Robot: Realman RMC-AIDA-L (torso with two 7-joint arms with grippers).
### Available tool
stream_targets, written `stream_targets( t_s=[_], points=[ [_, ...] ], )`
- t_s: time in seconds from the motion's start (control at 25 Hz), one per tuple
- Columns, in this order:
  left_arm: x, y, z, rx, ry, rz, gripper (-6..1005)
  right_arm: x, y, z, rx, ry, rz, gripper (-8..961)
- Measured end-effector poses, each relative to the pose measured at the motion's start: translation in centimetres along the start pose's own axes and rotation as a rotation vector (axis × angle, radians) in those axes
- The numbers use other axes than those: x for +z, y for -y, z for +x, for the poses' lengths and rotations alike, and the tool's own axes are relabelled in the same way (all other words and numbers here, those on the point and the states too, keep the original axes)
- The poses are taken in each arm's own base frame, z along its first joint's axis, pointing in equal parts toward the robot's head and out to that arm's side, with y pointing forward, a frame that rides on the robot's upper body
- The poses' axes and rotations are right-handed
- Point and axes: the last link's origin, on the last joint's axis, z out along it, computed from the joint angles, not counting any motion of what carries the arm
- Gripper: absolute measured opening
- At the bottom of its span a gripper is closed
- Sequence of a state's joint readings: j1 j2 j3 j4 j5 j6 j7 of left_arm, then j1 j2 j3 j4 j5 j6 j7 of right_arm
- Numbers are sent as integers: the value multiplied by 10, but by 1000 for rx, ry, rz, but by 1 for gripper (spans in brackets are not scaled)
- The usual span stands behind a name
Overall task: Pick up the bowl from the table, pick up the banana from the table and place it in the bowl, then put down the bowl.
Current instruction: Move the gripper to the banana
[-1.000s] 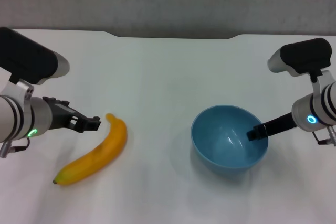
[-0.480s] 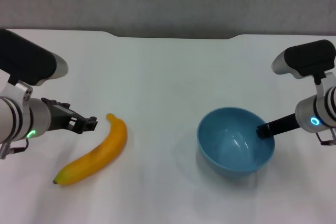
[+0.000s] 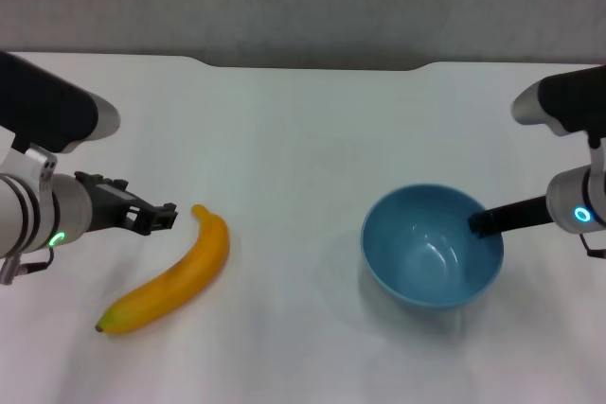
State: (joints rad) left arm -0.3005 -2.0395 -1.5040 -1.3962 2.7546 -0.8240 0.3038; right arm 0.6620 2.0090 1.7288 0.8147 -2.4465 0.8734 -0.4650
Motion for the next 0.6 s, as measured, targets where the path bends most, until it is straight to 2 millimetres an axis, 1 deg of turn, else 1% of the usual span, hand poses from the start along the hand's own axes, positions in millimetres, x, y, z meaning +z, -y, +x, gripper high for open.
stream_targets(
  t_s=[0.08,0.24,0.48,0.6],
  points=[
    [-3,-2,4,-5,-13,-11,750,-4,1,-1,3,26,0,45],
    [-6,-14,7,8,-21,-55,751,-17,2,-6,16,99,-8,43],
    [2,-38,-4,122,66,-129,753,-24,3,-9,18,138,-5,36],
    [9,-41,-7,140,93,-139,753,-30,4,-9,16,162,1,36]
  ],
)
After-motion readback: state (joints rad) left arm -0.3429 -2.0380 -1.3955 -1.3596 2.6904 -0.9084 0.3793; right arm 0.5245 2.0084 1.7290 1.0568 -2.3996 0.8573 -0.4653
